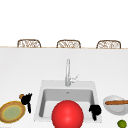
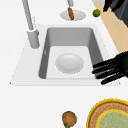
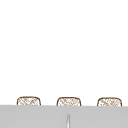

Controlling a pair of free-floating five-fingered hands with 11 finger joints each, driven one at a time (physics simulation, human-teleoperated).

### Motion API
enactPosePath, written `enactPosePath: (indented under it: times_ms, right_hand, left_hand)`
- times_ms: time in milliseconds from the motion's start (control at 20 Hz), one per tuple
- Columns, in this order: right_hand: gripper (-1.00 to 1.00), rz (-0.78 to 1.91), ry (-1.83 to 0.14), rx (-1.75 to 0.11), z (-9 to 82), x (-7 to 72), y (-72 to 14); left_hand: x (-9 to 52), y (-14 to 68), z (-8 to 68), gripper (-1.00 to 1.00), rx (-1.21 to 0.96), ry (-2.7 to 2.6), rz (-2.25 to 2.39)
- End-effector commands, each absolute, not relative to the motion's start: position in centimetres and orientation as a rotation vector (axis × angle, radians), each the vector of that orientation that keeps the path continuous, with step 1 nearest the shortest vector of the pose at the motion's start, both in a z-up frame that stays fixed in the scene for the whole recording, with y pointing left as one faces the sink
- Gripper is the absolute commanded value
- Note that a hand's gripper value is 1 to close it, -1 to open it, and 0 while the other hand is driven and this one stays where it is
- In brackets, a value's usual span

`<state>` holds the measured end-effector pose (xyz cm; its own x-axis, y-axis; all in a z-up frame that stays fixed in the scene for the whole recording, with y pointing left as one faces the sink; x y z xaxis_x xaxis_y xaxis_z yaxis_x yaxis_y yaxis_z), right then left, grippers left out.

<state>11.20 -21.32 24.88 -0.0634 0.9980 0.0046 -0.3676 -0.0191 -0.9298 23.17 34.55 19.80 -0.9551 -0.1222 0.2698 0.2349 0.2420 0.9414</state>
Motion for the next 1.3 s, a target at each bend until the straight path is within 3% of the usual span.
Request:
enactPosePath:
  times_ms: [0,850,1250]
  right_hand:
    - [0.0,1.415,-0.966,-0.901,24.9,11.2,-21.3]
    - [0.0,1.414,-0.967,-0.901,24.9,11.2,-21.3]
    - [0.0,1.414,-0.967,-0.901,24.9,11.2,-21.3]
  left_hand:
    - [26.0,36.3,20.5,-1.0,-0.123,-2.175,-1.796]
    - [35.5,44.0,19.5,-1.0,-0.171,-2.056,-1.8]
    - [38.8,46.8,18.1,-1.0,-0.31,-1.989,-1.744]
